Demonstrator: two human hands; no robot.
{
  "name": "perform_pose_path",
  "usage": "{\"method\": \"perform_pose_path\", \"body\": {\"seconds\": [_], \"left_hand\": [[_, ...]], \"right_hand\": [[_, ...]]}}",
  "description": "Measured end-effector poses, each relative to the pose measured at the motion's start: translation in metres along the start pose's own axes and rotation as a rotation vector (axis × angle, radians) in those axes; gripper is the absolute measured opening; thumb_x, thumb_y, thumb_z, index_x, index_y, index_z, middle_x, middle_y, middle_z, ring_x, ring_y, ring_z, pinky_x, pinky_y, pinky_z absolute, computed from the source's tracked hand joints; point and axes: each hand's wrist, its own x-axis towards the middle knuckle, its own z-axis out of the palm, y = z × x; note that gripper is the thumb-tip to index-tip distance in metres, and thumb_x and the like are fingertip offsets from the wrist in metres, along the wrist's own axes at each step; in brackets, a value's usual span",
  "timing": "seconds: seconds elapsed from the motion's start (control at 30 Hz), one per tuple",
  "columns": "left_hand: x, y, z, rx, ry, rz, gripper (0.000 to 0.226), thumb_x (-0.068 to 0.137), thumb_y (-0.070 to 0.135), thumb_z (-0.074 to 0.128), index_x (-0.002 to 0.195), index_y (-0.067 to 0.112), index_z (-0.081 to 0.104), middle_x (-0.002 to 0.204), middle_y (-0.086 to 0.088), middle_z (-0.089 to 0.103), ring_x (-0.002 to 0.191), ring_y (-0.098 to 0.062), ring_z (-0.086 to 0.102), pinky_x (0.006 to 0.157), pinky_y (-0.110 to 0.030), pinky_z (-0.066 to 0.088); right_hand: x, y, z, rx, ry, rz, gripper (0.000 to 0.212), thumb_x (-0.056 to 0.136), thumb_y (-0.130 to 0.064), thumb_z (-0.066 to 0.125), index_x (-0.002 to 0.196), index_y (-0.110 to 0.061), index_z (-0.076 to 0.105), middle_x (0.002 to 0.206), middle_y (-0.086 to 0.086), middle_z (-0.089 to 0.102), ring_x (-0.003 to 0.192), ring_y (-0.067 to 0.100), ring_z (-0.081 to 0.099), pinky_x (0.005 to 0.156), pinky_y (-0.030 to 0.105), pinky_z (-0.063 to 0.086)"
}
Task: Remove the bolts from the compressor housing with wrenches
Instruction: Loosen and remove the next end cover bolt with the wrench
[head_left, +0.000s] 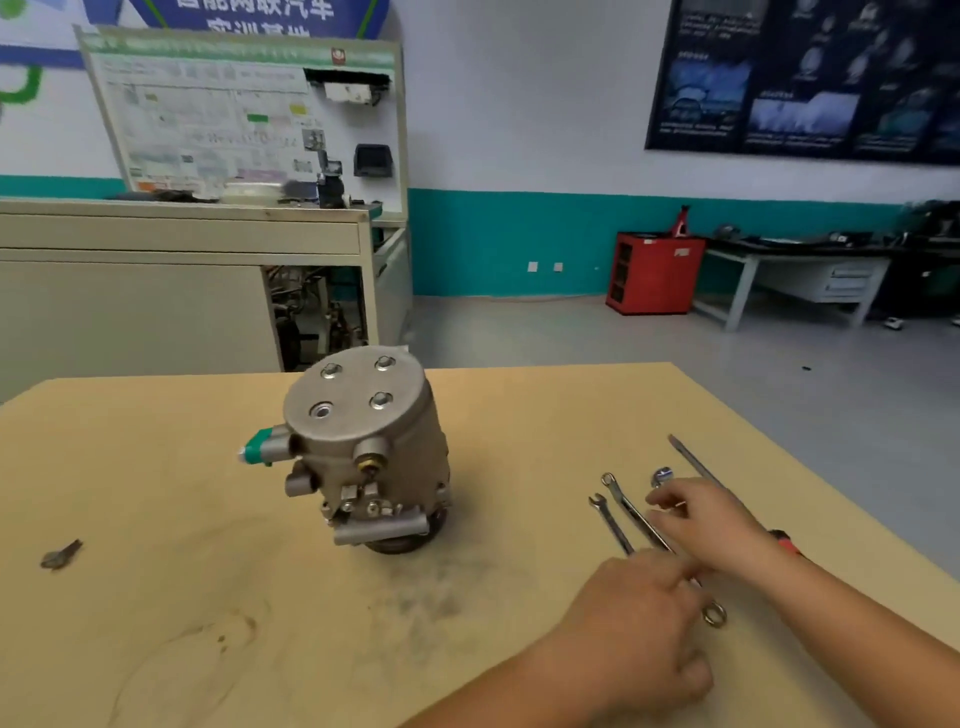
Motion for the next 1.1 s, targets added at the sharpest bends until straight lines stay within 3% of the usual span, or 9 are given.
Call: {"method": "perform_pose_path", "body": {"seconds": [0.13, 0.23, 0.4, 0.57, 0.67, 0.73, 0.83, 0.9, 1.1], "left_hand": [[0.035, 0.015, 0.027, 0.138, -0.116, -0.087, 0.057, 0.089, 0.039, 0.055, 0.132, 0.004, 0.044, 0.129, -0.016, 0.044, 0.123, -0.030, 0.034, 0.098, -0.045, 0.032], [0.037, 0.014, 0.039, 0.161, -0.162, -0.134, 0.062, 0.090, 0.043, 0.054, 0.134, 0.002, 0.044, 0.128, -0.019, 0.044, 0.122, -0.032, 0.035, 0.100, -0.046, 0.031], [0.017, 0.010, 0.013, -0.047, -0.105, 0.013, 0.058, 0.089, 0.024, 0.065, 0.139, 0.002, 0.044, 0.142, -0.017, 0.041, 0.132, -0.030, 0.035, 0.107, -0.044, 0.032], [-0.039, -0.017, -0.076, -0.148, 0.524, 0.085, 0.036, 0.078, 0.011, 0.069, 0.113, 0.004, 0.067, 0.126, -0.010, 0.061, 0.127, -0.022, 0.047, 0.106, -0.035, 0.039], [-0.072, -0.053, -0.152, 0.028, 0.870, 0.025, 0.031, 0.079, 0.023, 0.059, 0.106, 0.009, 0.069, 0.118, -0.002, 0.061, 0.121, -0.016, 0.050, 0.105, -0.032, 0.039], [-0.087, -0.082, -0.197, 0.067, 0.763, -0.092, 0.046, 0.077, 0.035, 0.061, 0.121, 0.022, 0.059, 0.132, 0.006, 0.050, 0.132, -0.010, 0.039, 0.111, -0.030, 0.032], [-0.094, -0.123, -0.226, 0.093, 0.203, -0.297, 0.089, 0.072, 0.050, 0.075, 0.145, 0.037, 0.026, 0.156, 0.019, 0.011, 0.145, -0.001, -0.004, 0.116, -0.029, 0.007], [-0.091, -0.142, -0.224, 0.150, 0.030, -0.365, 0.103, 0.071, 0.049, 0.079, 0.151, 0.033, 0.017, 0.160, 0.012, 0.001, 0.147, -0.008, -0.005, 0.117, -0.033, 0.007], [-0.083, -0.145, -0.201, 0.203, 0.091, -0.450, 0.103, 0.063, 0.070, 0.061, 0.150, 0.035, 0.019, 0.159, 0.002, 0.012, 0.144, -0.018, 0.013, 0.116, -0.036, 0.019]], "right_hand": [[0.025, 0.014, 0.009, -0.105, -0.053, 0.072, 0.039, 0.084, -0.037, 0.066, 0.114, -0.013, 0.061, 0.106, 0.002, 0.066, 0.096, 0.013, 0.059, 0.075, 0.023, 0.042], [0.034, 0.016, 0.019, -0.262, -0.104, 0.035, 0.025, 0.084, -0.035, 0.062, 0.102, -0.018, 0.061, 0.101, 0.001, 0.065, 0.091, 0.016, 0.059, 0.071, 0.025, 0.044], [0.040, 0.004, 0.026, -0.365, -0.138, 0.050, 0.021, 0.094, -0.020, 0.042, 0.074, -0.015, 0.041, 0.076, -0.003, 0.048, 0.076, 0.018, 0.051, 0.051, 0.024, 0.032], [0.024, -0.048, -0.024, 0.088, -0.054, -0.119, 0.023, 0.096, -0.017, 0.045, 0.073, -0.016, 0.044, 0.068, 0.001, 0.058, 0.064, 0.017, 0.052, 0.059, 0.027, 0.036], [-0.009, -0.100, -0.048, 0.488, -0.127, -0.218, 0.019, 0.097, -0.021, 0.043, 0.086, -0.013, 0.056, 0.048, -0.002, 0.056, 0.042, 0.007, 0.048, 0.044, 0.017, 0.036], [-0.032, -0.132, -0.056, 0.582, -0.182, -0.290, 0.023, 0.099, -0.023, 0.040, 0.089, -0.014, 0.058, 0.045, -0.002, 0.051, 0.037, 0.008, 0.043, 0.039, 0.016, 0.035], [-0.057, -0.170, -0.053, 0.526, -0.231, -0.409, 0.024, 0.098, -0.029, 0.038, 0.085, -0.022, 0.057, 0.046, -0.003, 0.054, 0.039, 0.006, 0.047, 0.041, 0.016, 0.037], [-0.065, -0.186, -0.043, 0.518, -0.251, -0.430, 0.023, 0.097, -0.028, 0.039, 0.083, -0.023, 0.056, 0.045, -0.004, 0.054, 0.037, 0.004, 0.047, 0.041, 0.016, 0.038], [-0.072, -0.209, -0.020, 0.592, -0.285, -0.330, 0.024, 0.099, -0.025, 0.037, 0.083, -0.019, 0.054, 0.038, -0.003, 0.048, 0.028, 0.007, 0.039, 0.035, 0.015, 0.034]]}}
